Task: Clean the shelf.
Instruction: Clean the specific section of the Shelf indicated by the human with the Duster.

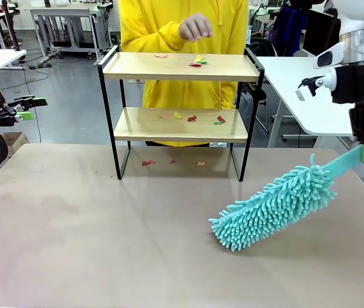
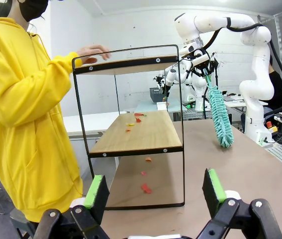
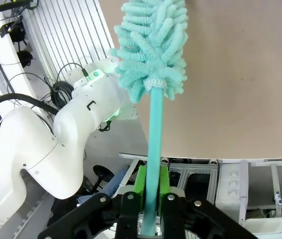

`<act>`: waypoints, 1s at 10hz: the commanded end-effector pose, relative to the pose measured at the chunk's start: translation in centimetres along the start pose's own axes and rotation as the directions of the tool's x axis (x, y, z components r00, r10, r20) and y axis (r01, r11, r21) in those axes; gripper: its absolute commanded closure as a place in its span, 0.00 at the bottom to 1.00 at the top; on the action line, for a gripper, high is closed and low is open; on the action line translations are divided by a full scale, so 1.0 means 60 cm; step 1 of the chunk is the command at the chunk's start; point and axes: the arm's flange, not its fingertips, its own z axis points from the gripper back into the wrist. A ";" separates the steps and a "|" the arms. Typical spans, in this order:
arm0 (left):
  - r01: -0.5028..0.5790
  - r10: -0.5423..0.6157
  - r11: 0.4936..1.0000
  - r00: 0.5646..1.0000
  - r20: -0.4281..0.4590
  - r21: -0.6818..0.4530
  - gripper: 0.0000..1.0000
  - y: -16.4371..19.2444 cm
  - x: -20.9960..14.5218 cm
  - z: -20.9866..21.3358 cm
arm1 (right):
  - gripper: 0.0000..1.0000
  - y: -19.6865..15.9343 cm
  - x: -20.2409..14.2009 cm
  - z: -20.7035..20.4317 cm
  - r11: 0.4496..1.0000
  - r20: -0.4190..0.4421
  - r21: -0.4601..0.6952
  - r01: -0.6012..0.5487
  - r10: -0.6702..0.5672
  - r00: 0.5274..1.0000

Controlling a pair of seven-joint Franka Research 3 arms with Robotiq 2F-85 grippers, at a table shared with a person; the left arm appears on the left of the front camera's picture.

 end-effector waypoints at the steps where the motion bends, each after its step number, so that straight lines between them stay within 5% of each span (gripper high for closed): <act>1: 0.003 -0.003 1.000 1.000 -0.006 0.004 0.00 -0.001 0.005 0.000 | 0.87 -0.001 -0.005 -0.003 1.000 -0.009 -0.008 0.004 -0.004 1.000; 10: 0.003 -0.003 1.000 1.000 -0.006 0.004 0.00 -0.001 0.005 0.000 | 0.87 -0.001 -0.005 -0.003 1.000 -0.009 -0.008 0.004 -0.004 1.000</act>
